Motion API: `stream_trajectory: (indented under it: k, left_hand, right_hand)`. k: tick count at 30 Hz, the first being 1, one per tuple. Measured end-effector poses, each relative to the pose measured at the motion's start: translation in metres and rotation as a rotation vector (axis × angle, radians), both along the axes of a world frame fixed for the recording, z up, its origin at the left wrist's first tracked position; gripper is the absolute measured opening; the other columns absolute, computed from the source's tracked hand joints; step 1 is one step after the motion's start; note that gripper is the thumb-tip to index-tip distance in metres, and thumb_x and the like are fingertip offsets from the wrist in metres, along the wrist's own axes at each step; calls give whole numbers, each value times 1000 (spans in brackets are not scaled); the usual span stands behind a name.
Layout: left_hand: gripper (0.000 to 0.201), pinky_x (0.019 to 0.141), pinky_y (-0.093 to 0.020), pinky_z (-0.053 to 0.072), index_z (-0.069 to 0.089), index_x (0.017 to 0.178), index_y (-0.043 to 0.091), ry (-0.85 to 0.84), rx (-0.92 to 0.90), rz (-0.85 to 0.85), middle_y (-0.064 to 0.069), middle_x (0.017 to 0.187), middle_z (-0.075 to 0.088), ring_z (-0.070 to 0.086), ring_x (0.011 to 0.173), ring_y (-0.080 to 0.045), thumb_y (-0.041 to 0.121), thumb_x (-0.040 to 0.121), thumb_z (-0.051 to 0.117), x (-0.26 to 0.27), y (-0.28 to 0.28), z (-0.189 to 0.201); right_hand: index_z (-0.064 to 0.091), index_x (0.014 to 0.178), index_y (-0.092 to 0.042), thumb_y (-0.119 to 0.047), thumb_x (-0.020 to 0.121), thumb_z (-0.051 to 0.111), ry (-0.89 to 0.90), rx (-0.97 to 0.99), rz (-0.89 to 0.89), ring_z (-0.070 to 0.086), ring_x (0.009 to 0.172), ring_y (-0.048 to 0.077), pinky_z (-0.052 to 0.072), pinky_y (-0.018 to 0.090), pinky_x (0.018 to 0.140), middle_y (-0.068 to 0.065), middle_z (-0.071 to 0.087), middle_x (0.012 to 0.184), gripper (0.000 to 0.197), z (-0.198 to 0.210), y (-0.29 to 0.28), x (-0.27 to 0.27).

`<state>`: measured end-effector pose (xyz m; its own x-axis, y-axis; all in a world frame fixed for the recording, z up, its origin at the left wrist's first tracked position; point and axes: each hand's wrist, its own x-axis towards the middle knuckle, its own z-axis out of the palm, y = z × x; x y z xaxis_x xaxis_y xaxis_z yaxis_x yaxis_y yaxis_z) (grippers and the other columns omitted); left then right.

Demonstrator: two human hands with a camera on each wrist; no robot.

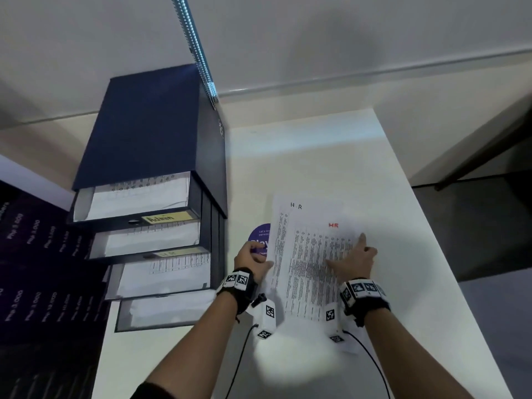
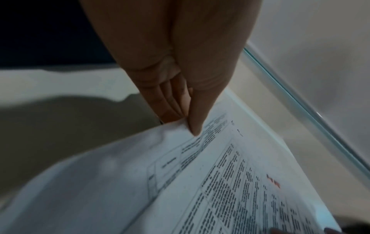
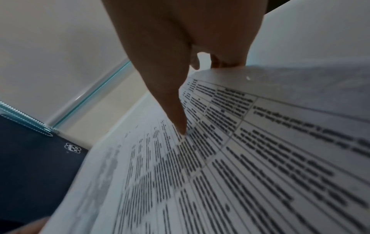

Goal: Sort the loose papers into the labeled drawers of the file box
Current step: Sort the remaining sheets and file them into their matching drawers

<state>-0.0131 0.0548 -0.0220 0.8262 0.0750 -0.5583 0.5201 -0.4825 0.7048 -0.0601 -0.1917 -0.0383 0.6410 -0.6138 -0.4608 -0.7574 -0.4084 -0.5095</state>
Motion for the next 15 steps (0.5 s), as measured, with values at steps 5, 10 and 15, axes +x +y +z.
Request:
stream_trajectory:
  k: [5, 10, 15]
  left_hand:
    - [60, 89, -37, 58, 65, 119, 24, 162, 139, -567, 3, 101, 73, 69, 95, -20, 0, 65, 74, -2, -1, -11]
    - [57, 95, -31, 51, 64, 122, 21, -32, 220, -722, -3, 116, 66, 60, 107, -21, -5, 71, 69, -13, -16, 6]
    - [54, 104, -31, 41, 55, 135, 15, -72, 215, -820, -8, 130, 49, 49, 122, -25, 2, 83, 60, -21, -25, 9]
  right_hand:
    - [58, 127, -1, -13, 72, 85, -112, 78, -23, 68, 102, 33, 51, 30, 85, 18, 69, 115, 63, 6, -5, -11]
    - [71, 105, -7, -30, 75, 81, -42, 106, -14, 69, 79, 25, 58, 34, 73, 12, 74, 96, 39, 2, -12, -23]
    - [71, 91, -8, -29, 80, 75, -140, 98, -12, 68, 70, 23, 60, 37, 68, 5, 72, 80, 24, -5, -16, -33]
